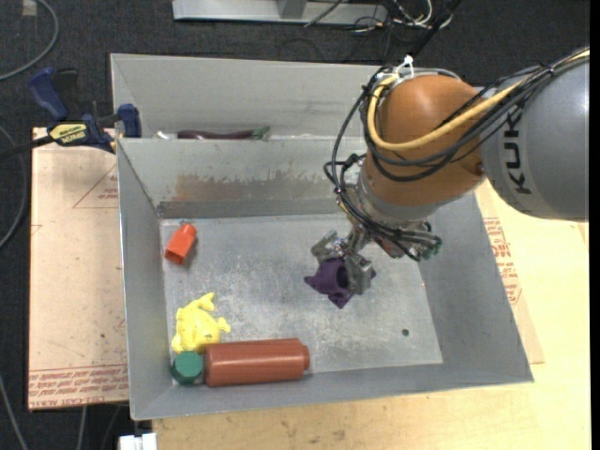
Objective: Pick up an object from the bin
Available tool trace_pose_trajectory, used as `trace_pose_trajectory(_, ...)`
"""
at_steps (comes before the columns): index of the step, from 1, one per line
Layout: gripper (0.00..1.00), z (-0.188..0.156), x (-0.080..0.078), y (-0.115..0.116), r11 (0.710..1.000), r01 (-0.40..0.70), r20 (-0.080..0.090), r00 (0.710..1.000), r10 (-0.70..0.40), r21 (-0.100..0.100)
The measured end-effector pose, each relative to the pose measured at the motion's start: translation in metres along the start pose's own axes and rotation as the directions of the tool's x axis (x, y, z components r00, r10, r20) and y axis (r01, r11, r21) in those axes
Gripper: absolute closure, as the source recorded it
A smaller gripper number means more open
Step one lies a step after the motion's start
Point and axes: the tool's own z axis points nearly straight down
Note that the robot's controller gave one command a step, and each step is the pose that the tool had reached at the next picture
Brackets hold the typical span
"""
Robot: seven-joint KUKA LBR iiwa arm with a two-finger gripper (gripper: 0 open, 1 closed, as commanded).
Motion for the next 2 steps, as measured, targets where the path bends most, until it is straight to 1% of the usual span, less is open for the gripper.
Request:
trace_pose_trajectory(1, 1.0, -0.046, 0.005, 0.003, 1.0, -0.006, -0.004, 1.0, 0.006, -0.004)
trace_pose_trajectory(2, 1.0, -0.259, -0.001, 0.014, 0.995, 0.099, 0.003, 0.995, -0.099, 0.001)
